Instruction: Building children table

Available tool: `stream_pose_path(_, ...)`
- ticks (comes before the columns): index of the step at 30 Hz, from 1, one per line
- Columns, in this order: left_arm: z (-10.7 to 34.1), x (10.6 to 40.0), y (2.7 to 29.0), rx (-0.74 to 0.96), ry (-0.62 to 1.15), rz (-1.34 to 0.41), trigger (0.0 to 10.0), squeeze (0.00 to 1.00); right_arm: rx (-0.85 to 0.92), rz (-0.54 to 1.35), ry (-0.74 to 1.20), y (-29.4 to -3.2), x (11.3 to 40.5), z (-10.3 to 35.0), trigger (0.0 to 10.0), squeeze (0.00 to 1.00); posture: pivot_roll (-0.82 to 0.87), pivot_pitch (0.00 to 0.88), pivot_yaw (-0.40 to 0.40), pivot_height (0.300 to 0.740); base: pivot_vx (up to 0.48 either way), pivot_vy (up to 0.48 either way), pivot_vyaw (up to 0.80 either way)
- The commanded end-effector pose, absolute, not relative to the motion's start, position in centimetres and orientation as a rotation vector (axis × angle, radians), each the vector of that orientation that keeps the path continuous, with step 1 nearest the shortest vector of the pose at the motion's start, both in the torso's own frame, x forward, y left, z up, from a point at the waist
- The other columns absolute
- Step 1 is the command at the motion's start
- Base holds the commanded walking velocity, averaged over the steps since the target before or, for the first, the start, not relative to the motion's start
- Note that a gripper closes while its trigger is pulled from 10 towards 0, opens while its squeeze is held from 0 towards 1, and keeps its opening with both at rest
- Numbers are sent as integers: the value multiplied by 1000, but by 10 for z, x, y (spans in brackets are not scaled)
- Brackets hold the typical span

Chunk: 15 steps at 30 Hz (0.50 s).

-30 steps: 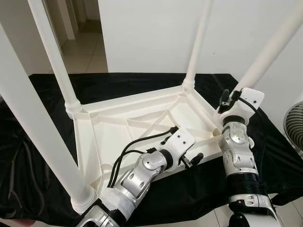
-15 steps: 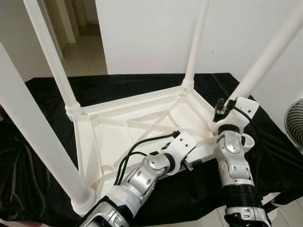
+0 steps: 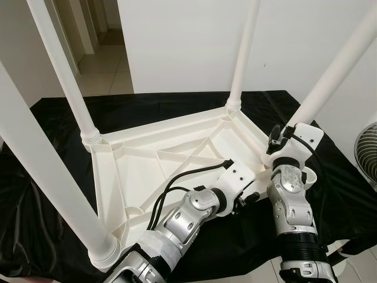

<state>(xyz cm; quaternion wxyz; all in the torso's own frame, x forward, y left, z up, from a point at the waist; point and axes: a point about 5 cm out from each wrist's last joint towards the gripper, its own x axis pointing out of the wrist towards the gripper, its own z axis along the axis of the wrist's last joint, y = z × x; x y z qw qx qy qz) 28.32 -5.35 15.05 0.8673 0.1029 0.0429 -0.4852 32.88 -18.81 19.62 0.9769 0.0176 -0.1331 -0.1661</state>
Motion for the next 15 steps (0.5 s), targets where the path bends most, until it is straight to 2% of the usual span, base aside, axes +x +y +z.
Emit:
stream_pose_path(1, 152, 278, -62, 215, 92, -1049, 9333, 0, 23, -327, -275, -185, 328, 199, 10000, 0, -28, 2, 43, 740, 0, 0, 0)
stream_pose_path(3, 151, 277, -64, 220, 96, -1057, 9333, 0, 22, -326, -274, -185, 328, 199, 10000, 0, -27, 4, 42, 740, 0, 0, 0)
stream_pose_path(4, 149, 276, -65, 226, 106, -1065, 9725, 0, 23, -326, -273, -185, 328, 199, 10000, 0, -27, 5, 42, 740, 0, 0, 0)
stream_pose_path(5, 147, 274, -67, 232, 116, -1073, 8627, 0, 22, -326, -272, -185, 328, 199, 10000, 0, -26, 7, 43, 740, 0, 0, 0)
stream_pose_path(8, 146, 273, -68, 235, 122, -1078, 8627, 0, 22, -326, -270, -185, 328, 199, 10000, 0, -26, 7, 43, 740, 0, 0, 0)
stream_pose_path(9, 144, 270, -72, 234, 133, -1086, 6510, 0, 23, -327, -269, -185, 328, 199, 10000, 0, -26, 8, 46, 740, 0, 0, 0)
stream_pose_path(10, 144, 270, -72, 234, 133, -1086, 6510, 0, 23, -327, -269, -185, 328, 199, 10000, 0, -26, 8, 46, 740, 0, 0, 0)
stream_pose_path(11, 142, 268, -75, 238, 146, -1090, 7451, 0, 23, -327, -268, -185, 328, 199, 10000, 0, -26, 10, 46, 740, 0, 0, 0)
stream_pose_path(12, 142, 268, -75, 238, 146, -1090, 7451, 0, 23, -327, -268, -185, 328, 199, 10000, 0, -26, 10, 46, 740, 0, 0, 0)
stream_pose_path(13, 141, 267, -77, 243, 155, -1095, 5490, 0, 23, -328, -267, -184, 328, 199, 10000, 0, -25, 11, 50, 740, 0, 0, 0)
stream_pose_path(15, 139, 266, -79, 248, 167, -1095, 5333, 0, 24, -328, -267, -184, 328, 199, 10000, 0, -25, 11, 50, 740, 0, 0, 0)
